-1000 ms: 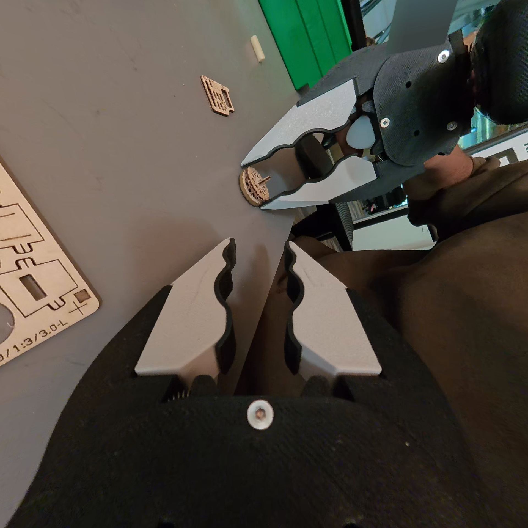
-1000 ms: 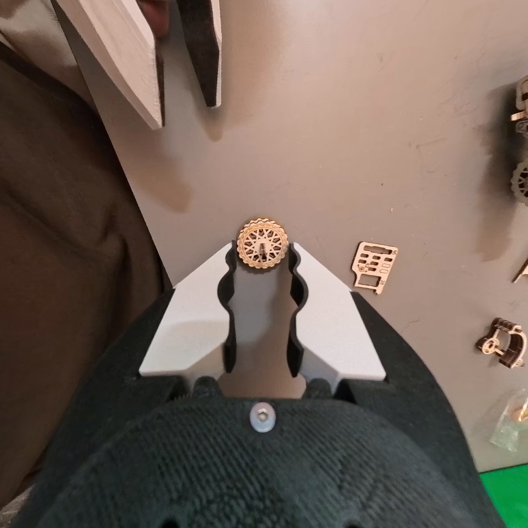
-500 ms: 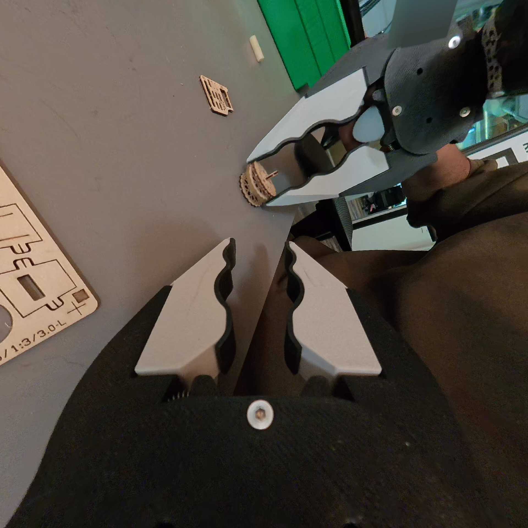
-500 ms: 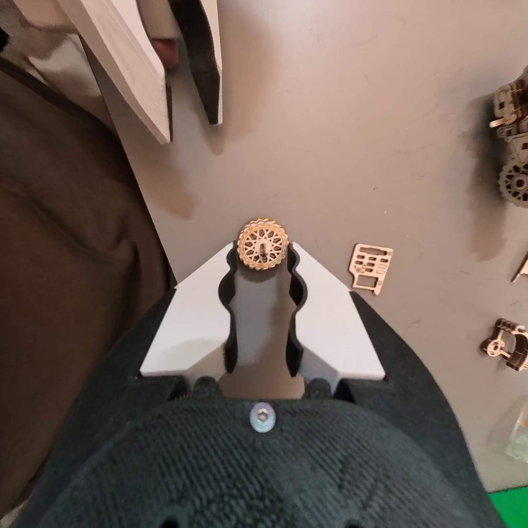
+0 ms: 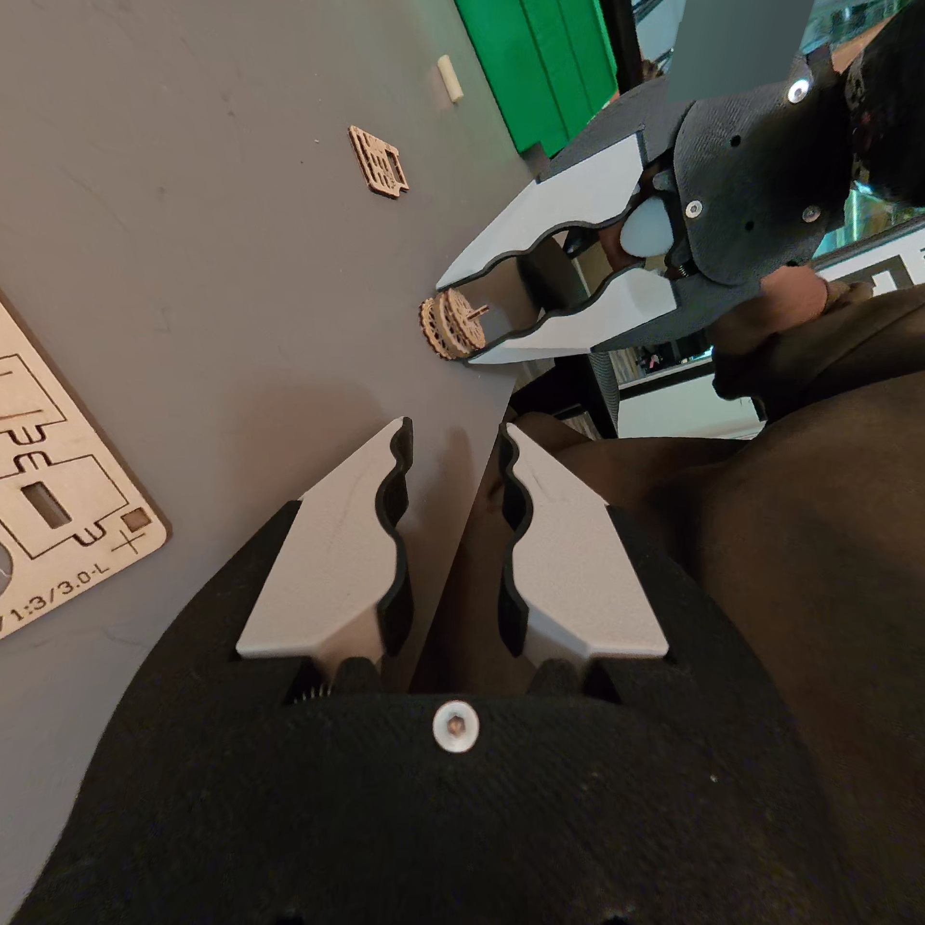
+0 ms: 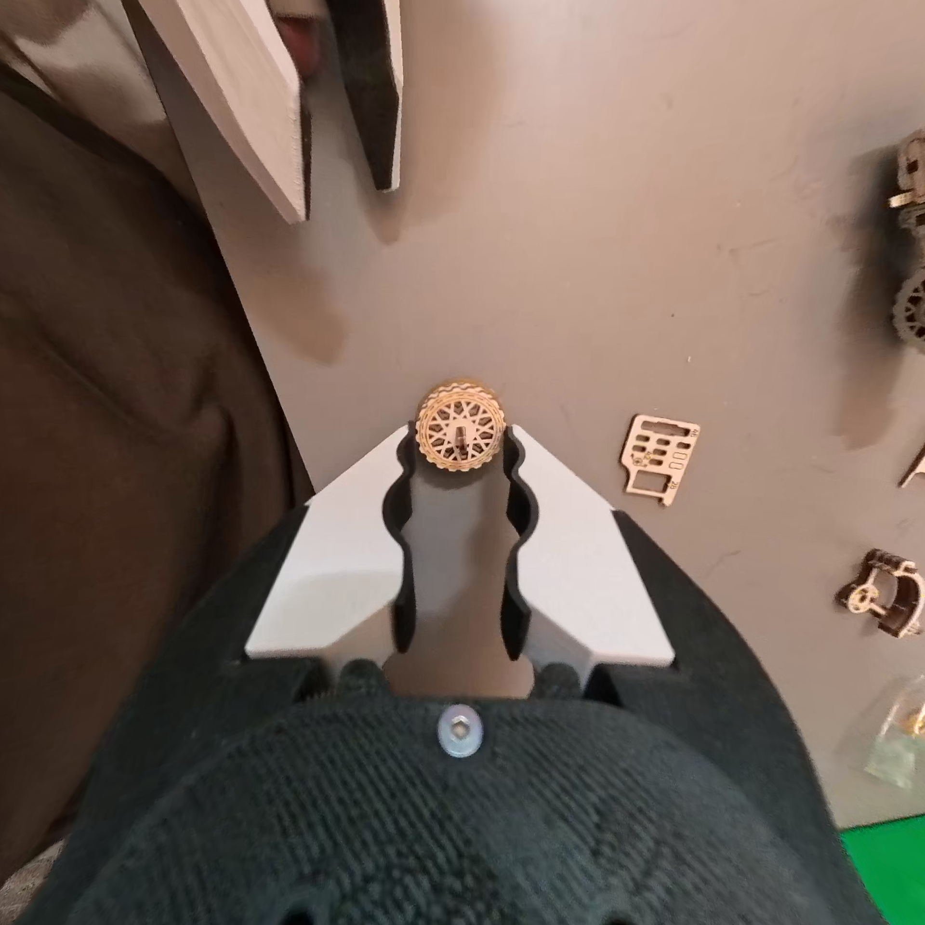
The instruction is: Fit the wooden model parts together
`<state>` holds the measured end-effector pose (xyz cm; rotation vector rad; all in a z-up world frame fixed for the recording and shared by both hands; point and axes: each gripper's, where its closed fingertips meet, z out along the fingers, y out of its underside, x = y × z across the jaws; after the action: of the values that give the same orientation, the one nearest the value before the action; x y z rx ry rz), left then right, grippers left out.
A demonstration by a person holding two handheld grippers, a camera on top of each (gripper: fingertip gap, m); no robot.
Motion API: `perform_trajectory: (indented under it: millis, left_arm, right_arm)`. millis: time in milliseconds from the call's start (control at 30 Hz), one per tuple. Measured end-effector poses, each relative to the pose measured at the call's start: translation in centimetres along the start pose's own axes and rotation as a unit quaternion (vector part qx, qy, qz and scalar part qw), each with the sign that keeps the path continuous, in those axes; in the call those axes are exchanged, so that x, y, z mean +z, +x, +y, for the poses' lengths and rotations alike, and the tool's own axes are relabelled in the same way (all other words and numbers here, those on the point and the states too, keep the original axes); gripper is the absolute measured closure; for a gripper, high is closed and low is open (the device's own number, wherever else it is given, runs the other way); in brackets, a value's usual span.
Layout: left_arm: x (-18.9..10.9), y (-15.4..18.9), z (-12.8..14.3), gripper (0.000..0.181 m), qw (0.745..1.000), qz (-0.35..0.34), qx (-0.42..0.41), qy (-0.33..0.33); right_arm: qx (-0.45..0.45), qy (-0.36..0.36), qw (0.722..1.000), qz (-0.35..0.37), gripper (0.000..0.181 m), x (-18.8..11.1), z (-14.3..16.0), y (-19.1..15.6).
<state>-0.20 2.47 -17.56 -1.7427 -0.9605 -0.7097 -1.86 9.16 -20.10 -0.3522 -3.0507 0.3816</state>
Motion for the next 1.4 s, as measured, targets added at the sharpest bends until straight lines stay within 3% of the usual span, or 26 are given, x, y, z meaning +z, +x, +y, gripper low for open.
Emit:
perform_trajectory:
  millis: [700,1133,1400]
  left_arm:
    - [0.0,0.1,0.0,0.149,1.000,0.001,-0.001,0.001]
    - [-0.1,0.0,0.0,0.149,1.000,0.001,-0.001,0.001]
    - [-0.1,0.0,-0.1,0.149,1.000,0.001,-0.001,0.002]
  right_arm:
    - [0.009,-0.001,1.000,-0.008,0.146,-0.6,0.2,0.1]
    - [0.003,0.000,1.000,-0.014,0.179,-0.8,-0.1,0.3]
    - [-0.013,-0.016,1.000,-0.022,0.180,-0.6,-0.2,0.1]
